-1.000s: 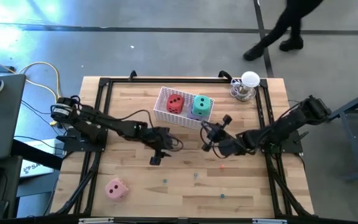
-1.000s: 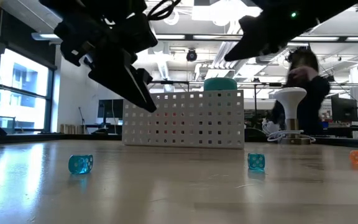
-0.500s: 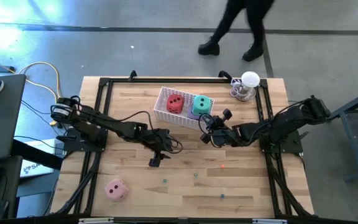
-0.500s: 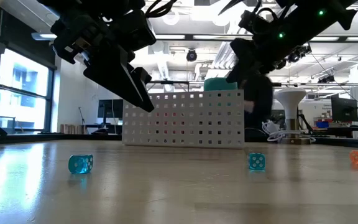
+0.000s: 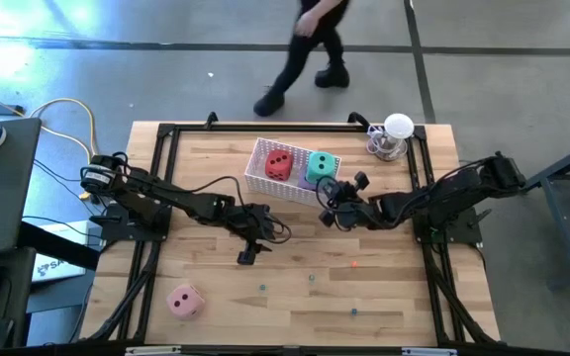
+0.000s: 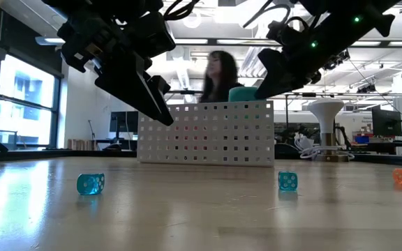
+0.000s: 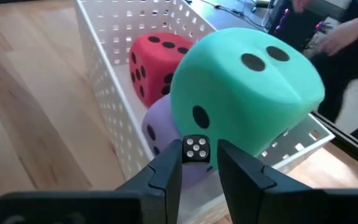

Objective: Pick & Place Dice
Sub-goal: Put the small black die into the white bin

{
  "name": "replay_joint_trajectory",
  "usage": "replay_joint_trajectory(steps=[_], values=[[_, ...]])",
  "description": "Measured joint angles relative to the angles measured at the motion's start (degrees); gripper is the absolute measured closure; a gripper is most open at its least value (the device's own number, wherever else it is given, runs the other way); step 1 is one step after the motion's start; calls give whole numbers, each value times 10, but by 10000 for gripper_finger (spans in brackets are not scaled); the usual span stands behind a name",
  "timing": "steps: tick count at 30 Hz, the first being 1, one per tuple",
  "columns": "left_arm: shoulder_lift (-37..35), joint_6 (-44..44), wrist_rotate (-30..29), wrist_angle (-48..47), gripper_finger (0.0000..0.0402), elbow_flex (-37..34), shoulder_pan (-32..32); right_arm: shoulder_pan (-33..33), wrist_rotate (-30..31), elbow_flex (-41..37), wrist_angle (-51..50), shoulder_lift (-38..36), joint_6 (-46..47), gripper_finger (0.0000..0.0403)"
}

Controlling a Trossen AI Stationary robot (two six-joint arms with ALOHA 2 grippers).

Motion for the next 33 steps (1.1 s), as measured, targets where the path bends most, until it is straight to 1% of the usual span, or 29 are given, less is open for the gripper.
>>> replay_joint_trajectory(steps=[3,6,10,16,21,25,33], values=[[0,0,0,0,226,0,0,2,0,0,0,0,0,306],[0,0,0,0,226,0,0,1,-6,0,0,0,1,290],[0,0,0,0,226,0,0,1,-23,0,-1,0,13,252],[0,0,0,0,226,0,0,1,-24,0,0,0,14,185],[0,0,0,0,226,0,0,1,-23,0,0,0,15,147],[0,0,0,0,226,0,0,1,-2,0,-1,0,24,136],[0,-3,0,0,226,0,0,0,5,0,-14,0,50,140]])
